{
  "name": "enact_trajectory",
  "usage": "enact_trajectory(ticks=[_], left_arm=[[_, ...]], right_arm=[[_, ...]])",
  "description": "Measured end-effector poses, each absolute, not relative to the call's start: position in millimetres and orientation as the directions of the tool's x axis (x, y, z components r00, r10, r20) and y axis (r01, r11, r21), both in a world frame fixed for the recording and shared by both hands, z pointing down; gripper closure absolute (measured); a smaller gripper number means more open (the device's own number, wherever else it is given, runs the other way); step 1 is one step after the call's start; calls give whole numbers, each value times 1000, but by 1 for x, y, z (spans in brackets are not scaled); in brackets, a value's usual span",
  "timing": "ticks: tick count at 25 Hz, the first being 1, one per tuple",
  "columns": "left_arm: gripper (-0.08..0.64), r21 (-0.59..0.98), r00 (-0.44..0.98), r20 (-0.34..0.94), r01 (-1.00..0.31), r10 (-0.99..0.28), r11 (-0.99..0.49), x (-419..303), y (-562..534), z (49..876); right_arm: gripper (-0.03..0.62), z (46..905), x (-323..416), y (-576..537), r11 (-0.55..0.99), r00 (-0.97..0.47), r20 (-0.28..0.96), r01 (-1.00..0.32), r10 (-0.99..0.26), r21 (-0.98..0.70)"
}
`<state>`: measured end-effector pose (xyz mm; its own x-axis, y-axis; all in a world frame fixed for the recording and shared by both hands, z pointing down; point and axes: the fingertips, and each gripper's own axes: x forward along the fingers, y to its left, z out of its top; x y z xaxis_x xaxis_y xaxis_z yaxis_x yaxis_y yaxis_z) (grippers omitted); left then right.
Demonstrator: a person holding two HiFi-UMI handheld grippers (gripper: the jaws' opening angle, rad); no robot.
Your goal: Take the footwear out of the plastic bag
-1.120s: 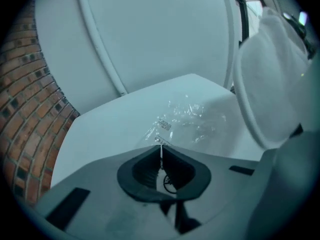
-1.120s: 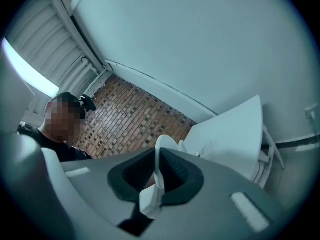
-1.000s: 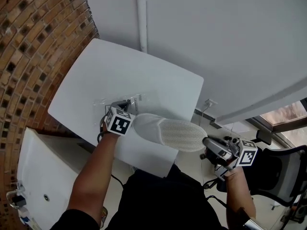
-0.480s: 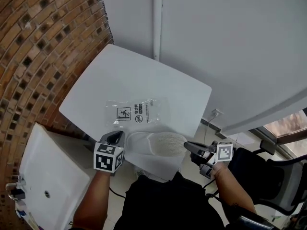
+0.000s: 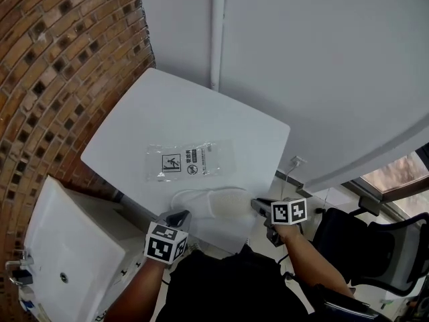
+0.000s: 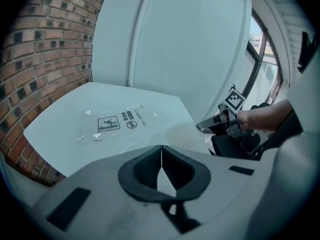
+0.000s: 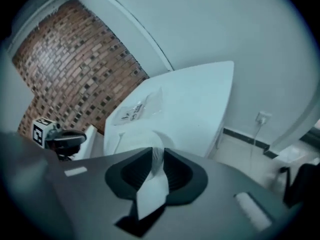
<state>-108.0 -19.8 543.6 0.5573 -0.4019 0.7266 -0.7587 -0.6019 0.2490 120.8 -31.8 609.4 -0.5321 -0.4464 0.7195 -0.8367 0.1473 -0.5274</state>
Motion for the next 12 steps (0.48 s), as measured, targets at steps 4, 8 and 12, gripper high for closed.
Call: enact_trajectory(ticks=[4, 8, 12], left_arm=[[549, 253, 570, 730, -738, -377, -625, -111, -12, 544], [549, 279, 597, 719, -717, -355, -639, -109, -3, 542], [549, 298, 635, 706, -668, -313, -682, -105, 5, 539]], right_arm=[[491, 598, 130, -40, 167, -386, 760, -921, -523, -353], [507, 564, 119, -34, 193, -363, 709, -931, -605, -311], [592, 535, 81, -8, 247, -430, 648, -901, -628, -358]])
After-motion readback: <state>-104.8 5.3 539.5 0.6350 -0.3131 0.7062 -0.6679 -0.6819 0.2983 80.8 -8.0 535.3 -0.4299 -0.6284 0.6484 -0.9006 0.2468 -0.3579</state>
